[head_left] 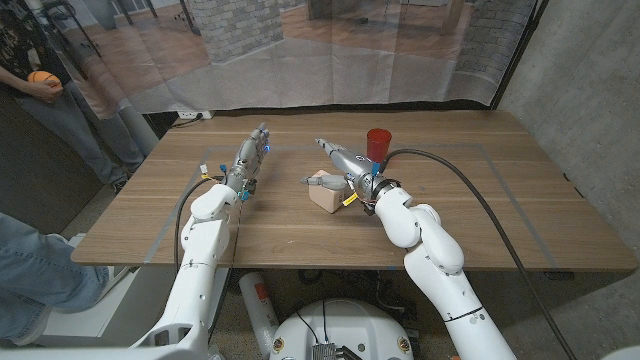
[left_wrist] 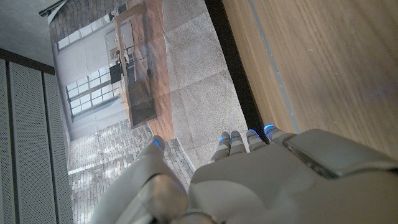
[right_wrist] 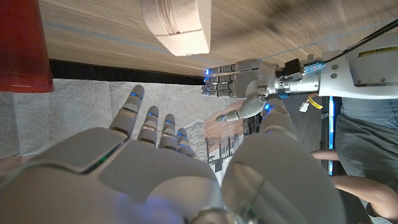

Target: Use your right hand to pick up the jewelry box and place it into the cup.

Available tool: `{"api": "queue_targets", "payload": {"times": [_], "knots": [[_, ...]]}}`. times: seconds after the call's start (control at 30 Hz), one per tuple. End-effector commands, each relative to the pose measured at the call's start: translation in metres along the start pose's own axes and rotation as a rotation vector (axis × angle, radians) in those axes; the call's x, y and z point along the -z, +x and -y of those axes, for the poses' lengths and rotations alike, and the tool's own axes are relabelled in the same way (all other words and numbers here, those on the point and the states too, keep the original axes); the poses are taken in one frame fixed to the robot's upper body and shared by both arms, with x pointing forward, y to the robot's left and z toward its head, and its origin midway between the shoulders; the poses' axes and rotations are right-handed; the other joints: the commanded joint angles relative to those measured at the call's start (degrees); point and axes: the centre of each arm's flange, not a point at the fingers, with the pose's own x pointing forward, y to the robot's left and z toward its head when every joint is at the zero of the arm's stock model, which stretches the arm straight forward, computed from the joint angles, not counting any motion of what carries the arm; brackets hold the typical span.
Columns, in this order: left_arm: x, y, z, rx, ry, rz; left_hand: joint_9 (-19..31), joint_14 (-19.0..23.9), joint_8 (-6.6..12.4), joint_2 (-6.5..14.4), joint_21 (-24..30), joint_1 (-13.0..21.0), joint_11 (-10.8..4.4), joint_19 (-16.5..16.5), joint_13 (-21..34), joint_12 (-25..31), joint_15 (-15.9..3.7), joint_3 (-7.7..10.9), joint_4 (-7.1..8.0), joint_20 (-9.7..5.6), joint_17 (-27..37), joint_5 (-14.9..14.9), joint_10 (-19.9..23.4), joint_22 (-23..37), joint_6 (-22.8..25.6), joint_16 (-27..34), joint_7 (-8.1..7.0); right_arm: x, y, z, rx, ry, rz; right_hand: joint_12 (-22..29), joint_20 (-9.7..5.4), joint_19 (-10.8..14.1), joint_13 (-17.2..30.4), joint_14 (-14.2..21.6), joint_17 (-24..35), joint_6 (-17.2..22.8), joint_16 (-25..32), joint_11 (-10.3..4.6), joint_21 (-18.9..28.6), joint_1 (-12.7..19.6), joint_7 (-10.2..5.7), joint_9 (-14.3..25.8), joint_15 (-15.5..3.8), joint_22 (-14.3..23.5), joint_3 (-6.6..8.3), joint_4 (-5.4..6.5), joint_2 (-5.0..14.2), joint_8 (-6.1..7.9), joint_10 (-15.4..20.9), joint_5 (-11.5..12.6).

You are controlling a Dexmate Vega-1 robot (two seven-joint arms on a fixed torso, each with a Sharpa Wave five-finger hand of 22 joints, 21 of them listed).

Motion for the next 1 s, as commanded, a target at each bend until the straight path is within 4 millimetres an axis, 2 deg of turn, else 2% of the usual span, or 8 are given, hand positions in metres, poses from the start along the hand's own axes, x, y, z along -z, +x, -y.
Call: {"api": "queue_targets", "payload": {"times": [0.03,0.4,1.0], "knots": [[0.0006,-0.0056,-0.0015,-0.013,0.003,0.003,0.16,0.30,0.24,0.21,-0.10,0.59,0.11,-1.83,0.19,0.03,0.05,-0.16,-0.05,0.50,0.15,0.28,0.02,0.23,0.32,-0.05,-0.15,-0.0040,0.0019,-0.0046,-0.034,-0.038,-0.046,-0.31,0.04,-0.43,0.15,-0.55,0.15,-1.11,0.06,0.31,-0.36,-0.30,0.01,0.26,0.58,0.06,-0.31,0.06,-0.49,0.22,-1.10,0.49],[-0.0015,-0.0086,-0.0023,-0.011,0.007,-0.002,0.16,0.16,0.18,0.33,-0.12,0.67,0.73,-1.93,0.19,-0.05,0.60,-0.23,-0.06,0.70,0.17,0.25,-0.16,0.24,0.30,-0.10,0.01,-0.0078,0.0052,-0.0074,-0.080,-0.066,-0.094,-0.03,0.05,-1.07,0.11,-0.26,0.10,-1.19,0.34,1.42,-0.40,-0.64,-0.05,0.25,1.93,0.07,-1.08,0.11,-0.85,0.63,-1.52,0.75],[-0.0016,-0.0090,-0.0010,-0.009,0.007,-0.001,0.16,0.13,0.16,0.41,-0.14,0.72,0.68,-2.03,0.19,-0.04,0.50,-0.33,-0.05,0.98,0.18,0.21,-0.14,0.25,0.35,-0.11,-0.08,-0.0009,0.0110,-0.0145,-0.078,-0.058,-0.111,0.51,0.04,-1.03,0.10,0.51,0.05,-0.88,0.71,1.13,-0.17,-0.88,-0.45,0.22,1.69,0.12,-1.84,0.14,-0.98,1.02,-0.95,1.06]]}}
